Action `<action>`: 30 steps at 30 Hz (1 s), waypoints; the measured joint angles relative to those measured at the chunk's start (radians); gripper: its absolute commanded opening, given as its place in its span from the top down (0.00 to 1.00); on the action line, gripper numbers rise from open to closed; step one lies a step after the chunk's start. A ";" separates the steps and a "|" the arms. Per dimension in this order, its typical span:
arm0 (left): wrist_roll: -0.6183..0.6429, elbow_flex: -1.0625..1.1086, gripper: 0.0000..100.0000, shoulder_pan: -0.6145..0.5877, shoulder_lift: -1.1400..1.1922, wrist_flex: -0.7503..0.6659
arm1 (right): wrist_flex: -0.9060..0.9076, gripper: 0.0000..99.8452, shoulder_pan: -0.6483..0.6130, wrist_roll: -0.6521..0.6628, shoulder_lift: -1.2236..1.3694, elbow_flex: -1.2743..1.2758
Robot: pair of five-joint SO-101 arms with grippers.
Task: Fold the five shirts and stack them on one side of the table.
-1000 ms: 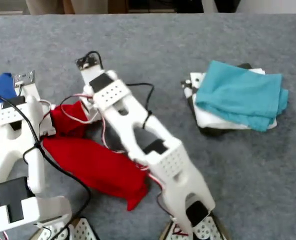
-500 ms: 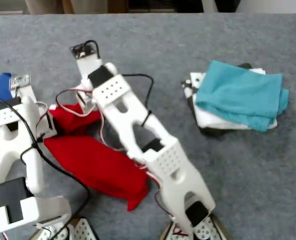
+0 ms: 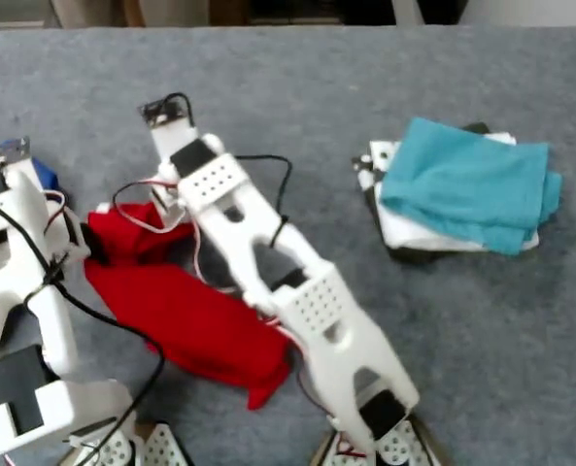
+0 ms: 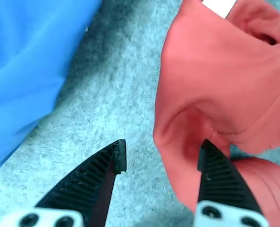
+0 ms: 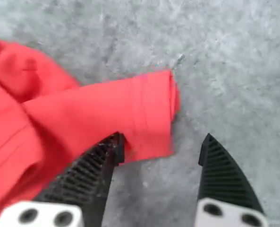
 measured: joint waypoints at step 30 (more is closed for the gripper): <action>-0.009 -0.353 0.75 -0.270 0.000 0.089 | -0.046 1.00 0.101 0.115 0.097 -0.054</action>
